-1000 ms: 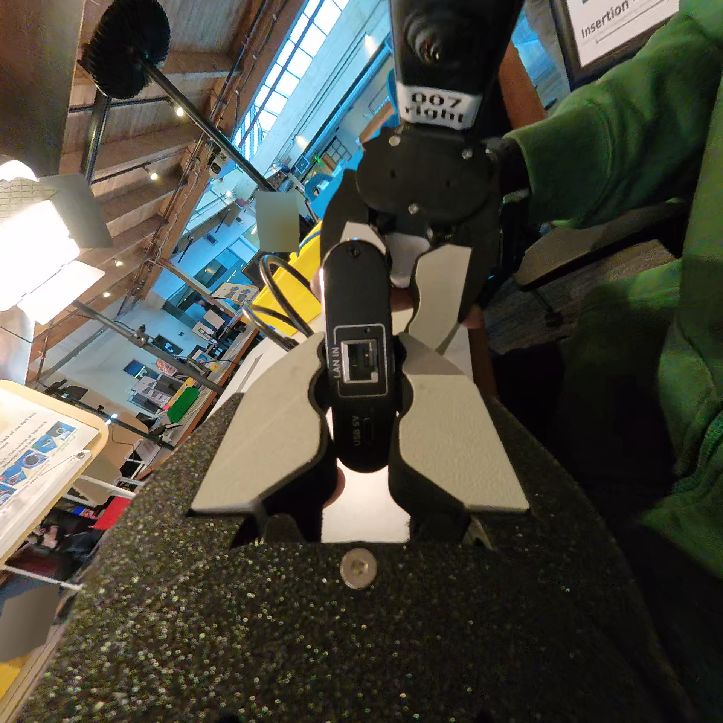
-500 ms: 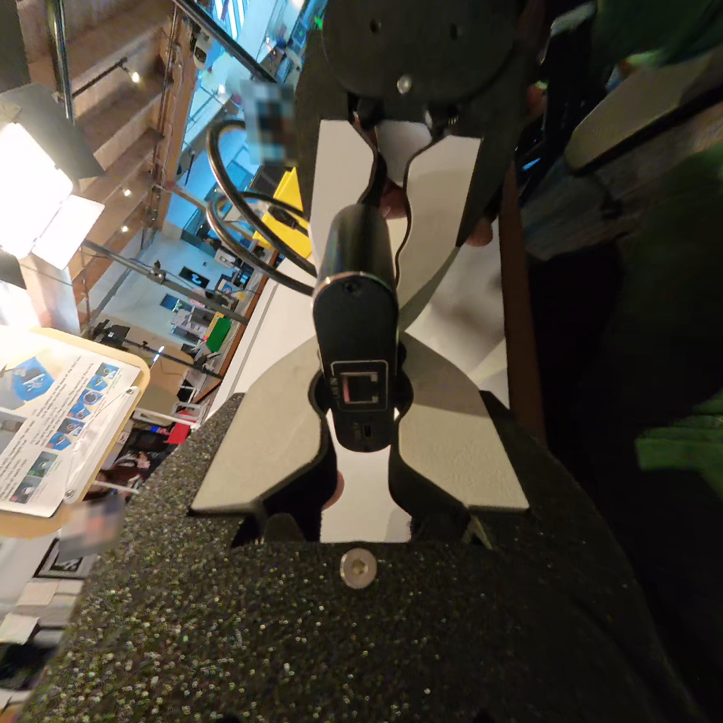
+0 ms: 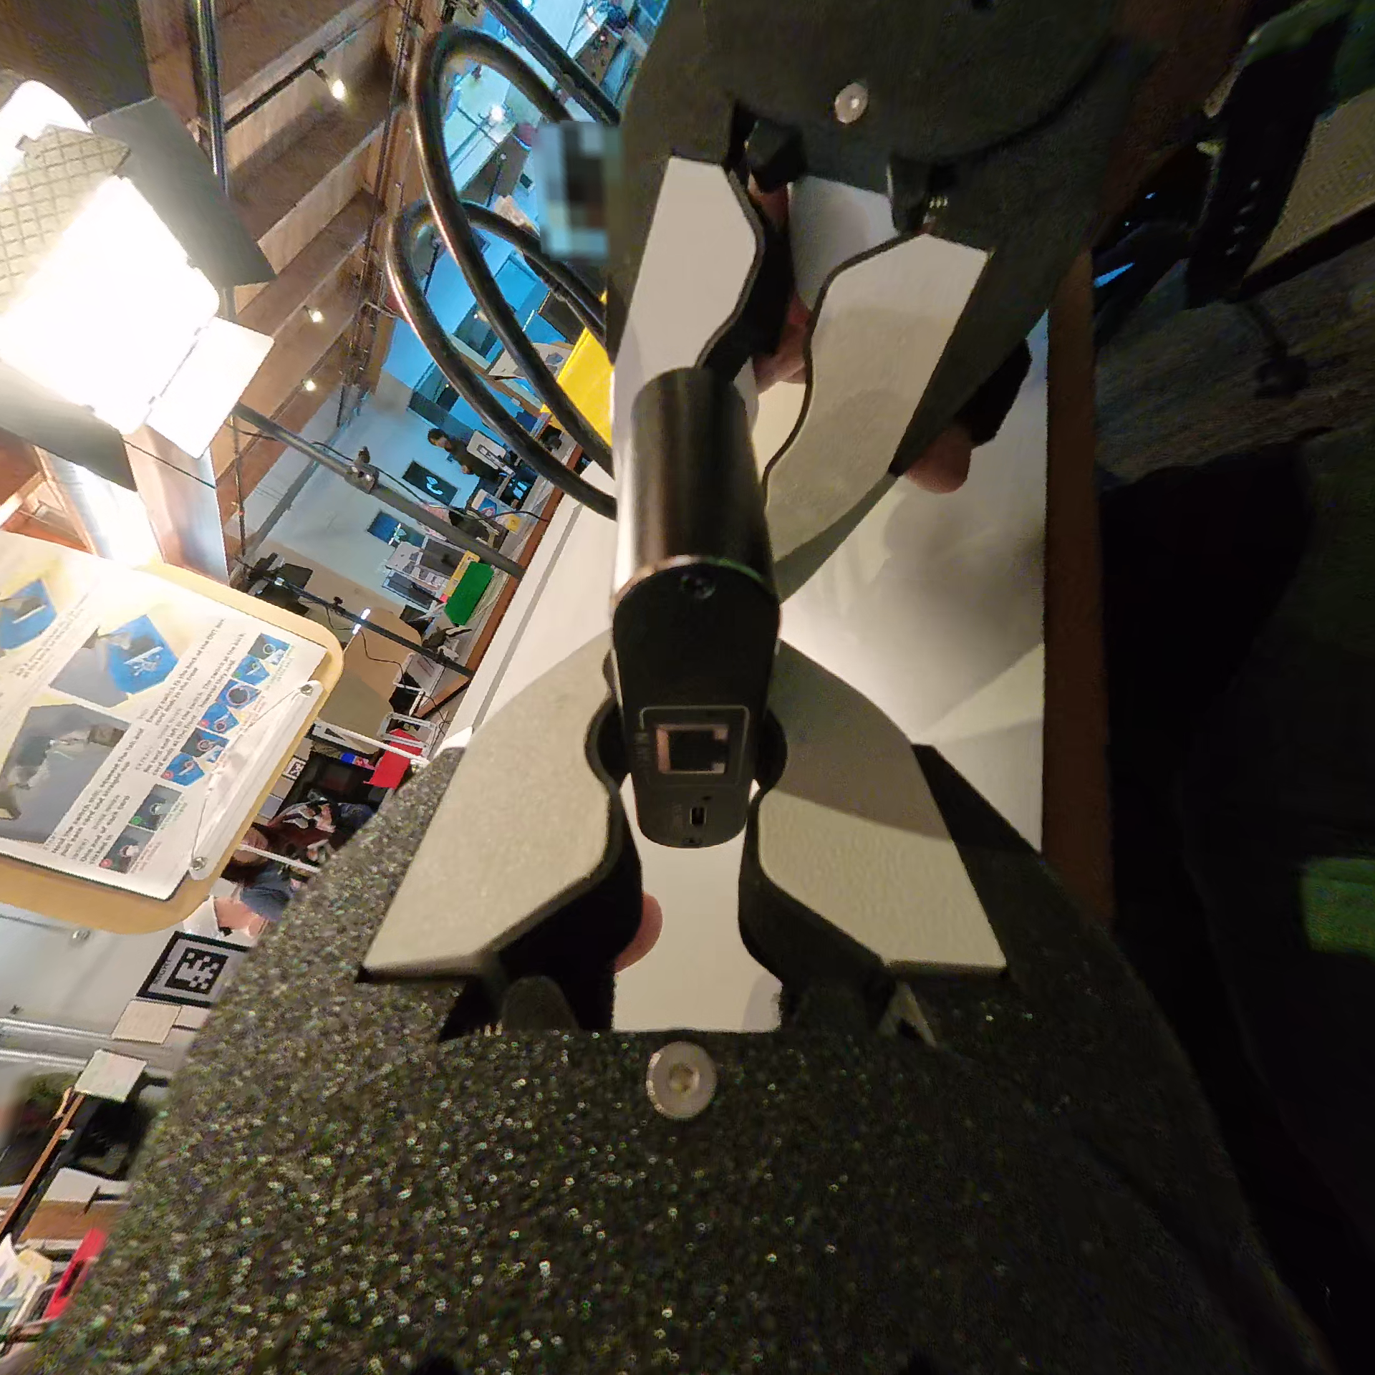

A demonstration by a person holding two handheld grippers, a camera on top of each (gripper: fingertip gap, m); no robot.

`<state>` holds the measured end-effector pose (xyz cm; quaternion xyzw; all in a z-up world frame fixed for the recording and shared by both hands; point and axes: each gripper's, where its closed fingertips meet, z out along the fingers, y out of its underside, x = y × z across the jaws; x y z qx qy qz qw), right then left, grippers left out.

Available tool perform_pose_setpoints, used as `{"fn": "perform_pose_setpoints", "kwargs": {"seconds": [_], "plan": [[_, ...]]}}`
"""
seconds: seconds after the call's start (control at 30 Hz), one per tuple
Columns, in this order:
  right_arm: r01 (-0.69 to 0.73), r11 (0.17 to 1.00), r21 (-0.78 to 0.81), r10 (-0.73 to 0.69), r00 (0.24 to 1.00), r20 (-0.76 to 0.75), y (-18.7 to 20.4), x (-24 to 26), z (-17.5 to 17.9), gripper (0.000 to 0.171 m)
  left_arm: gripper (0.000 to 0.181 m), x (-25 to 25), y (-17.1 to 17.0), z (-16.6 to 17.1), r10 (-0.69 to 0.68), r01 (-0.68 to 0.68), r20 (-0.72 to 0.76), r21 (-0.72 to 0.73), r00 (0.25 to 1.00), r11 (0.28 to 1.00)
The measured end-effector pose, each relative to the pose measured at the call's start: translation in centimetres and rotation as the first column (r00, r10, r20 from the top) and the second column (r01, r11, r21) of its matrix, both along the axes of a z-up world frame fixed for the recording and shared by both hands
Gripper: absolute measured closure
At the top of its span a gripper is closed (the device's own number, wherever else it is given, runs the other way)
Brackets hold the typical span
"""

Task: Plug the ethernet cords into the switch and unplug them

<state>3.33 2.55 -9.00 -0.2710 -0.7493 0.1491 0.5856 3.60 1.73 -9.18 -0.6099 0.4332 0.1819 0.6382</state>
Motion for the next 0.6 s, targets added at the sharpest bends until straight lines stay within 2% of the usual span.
{"fn": "perform_pose_setpoints", "kwargs": {"seconds": [0.23,0.5,0.6], "plan": [[0.010,0.999,-0.039,-0.013,0.998,-0.065,0.2,-0.3,0.2,0.154,0.153,-0.3,0.2,0.0,0.019,-0.019,0.004,0.000,1.000,1.000],[0.112,0.988,-0.104,-0.123,0.986,-0.112,0.9,-0.9,0.3,0.155,0.149,-1.0,0.8,0.1,0.085,-0.085,-0.005,0.019,0.996,0.996],[0.149,0.979,-0.138,-0.165,0.979,-0.117,1.2,-1.1,0.3,0.154,0.153,-1.2,1.0,0.1,0.103,-0.103,-0.009,0.021,0.995,0.994]]}}
